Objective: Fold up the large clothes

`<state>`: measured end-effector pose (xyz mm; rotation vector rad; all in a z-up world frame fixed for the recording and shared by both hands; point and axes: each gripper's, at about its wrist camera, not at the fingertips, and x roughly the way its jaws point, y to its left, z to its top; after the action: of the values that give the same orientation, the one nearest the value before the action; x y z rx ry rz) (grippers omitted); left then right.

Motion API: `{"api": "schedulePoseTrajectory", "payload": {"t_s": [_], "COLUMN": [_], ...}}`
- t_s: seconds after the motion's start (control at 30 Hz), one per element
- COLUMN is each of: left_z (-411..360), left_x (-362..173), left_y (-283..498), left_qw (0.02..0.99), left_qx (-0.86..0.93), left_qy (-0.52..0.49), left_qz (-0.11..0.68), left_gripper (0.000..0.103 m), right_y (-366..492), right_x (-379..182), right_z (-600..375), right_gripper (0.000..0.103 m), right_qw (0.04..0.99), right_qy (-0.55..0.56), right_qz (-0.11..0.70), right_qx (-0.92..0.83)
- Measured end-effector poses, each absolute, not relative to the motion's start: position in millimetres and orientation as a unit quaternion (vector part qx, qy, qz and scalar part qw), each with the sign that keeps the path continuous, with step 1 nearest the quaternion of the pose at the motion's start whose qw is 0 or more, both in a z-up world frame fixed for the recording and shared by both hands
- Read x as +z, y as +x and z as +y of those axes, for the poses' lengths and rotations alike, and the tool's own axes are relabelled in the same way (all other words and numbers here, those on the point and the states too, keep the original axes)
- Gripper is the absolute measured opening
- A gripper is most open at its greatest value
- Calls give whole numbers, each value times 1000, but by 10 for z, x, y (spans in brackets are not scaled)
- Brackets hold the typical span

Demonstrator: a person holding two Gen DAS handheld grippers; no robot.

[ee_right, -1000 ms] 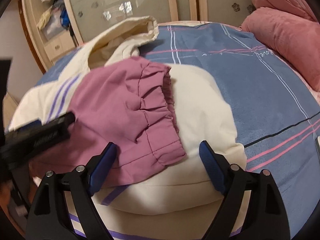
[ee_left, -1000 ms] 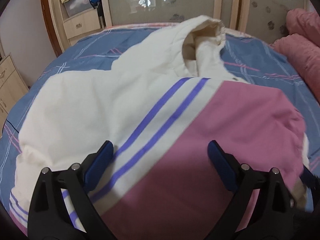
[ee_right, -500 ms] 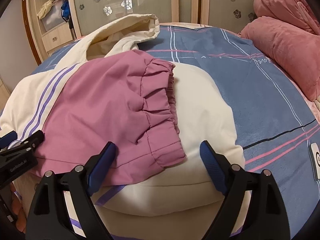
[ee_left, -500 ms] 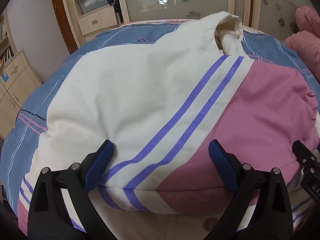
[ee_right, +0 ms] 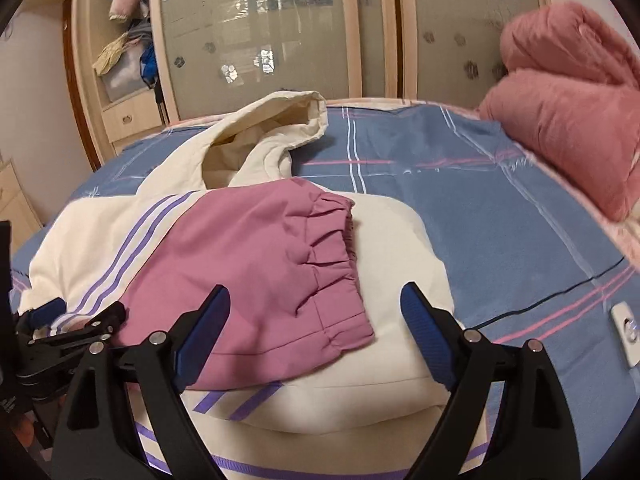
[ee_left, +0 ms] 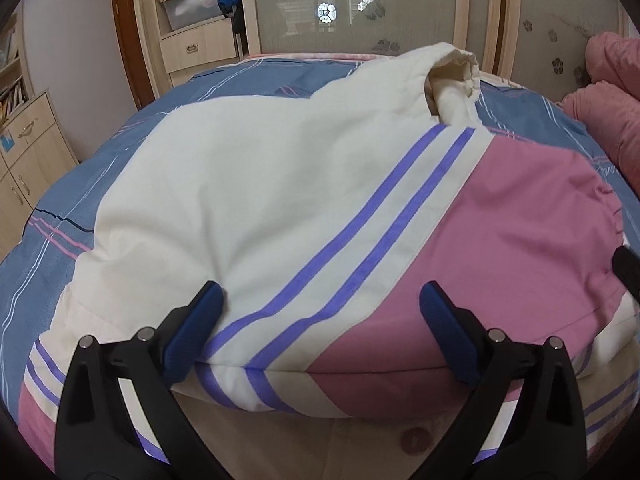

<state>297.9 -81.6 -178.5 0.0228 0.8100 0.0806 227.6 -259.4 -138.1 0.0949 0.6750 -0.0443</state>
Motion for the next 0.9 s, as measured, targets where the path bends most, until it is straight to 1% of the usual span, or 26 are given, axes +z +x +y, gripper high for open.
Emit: {"api": "schedulePoseTrajectory", "payload": {"t_s": [0.07, 0.13, 0.17, 0.57, 0.67, 0.77, 0.83, 0.87, 0.9], "left_z": [-836, -840, -842, -817, -814, -797, -793, -792, -792], "left_x": [-1792, -1799, -1807, -1850, -1851, -1854, -1856, -1857, -1857], "left_y": [2995, 2989, 2981, 2948, 2945, 2938, 2935, 2934, 2934], "left_qw": [918, 920, 921, 925, 926, 926, 926, 926, 926], "left_qx": [42, 43, 42, 39, 38, 36, 35, 35, 35], "left_qy": [15, 15, 16, 7, 6, 1, 1, 1, 0], "left_qz": [394, 390, 387, 377, 377, 375, 375, 375, 375], "left_gripper": [101, 101, 101, 101, 101, 101, 101, 101, 101], "right_y": [2357, 2484, 2508, 2529, 2467, 2260, 2154, 2153, 2182], "right_x": [-1510, -1751, -1797, -1787, -1715, -1491, -1360, -1355, -1390], "right_z": [-2535, -2509, -2521, -2540, -2579, -2650, -2636, -2632, -2630], "right_gripper": [87, 88, 90, 92, 92, 92, 91, 91, 87], "right_qw": [931, 913, 910, 909, 920, 944, 958, 958, 955], "right_qy": [32, 31, 34, 38, 56, 88, 75, 66, 58], "right_qz": [363, 407, 412, 415, 387, 315, 273, 271, 281], "right_qx": [-21, -19, -17, -14, -26, -35, -50, -61, -67]}}
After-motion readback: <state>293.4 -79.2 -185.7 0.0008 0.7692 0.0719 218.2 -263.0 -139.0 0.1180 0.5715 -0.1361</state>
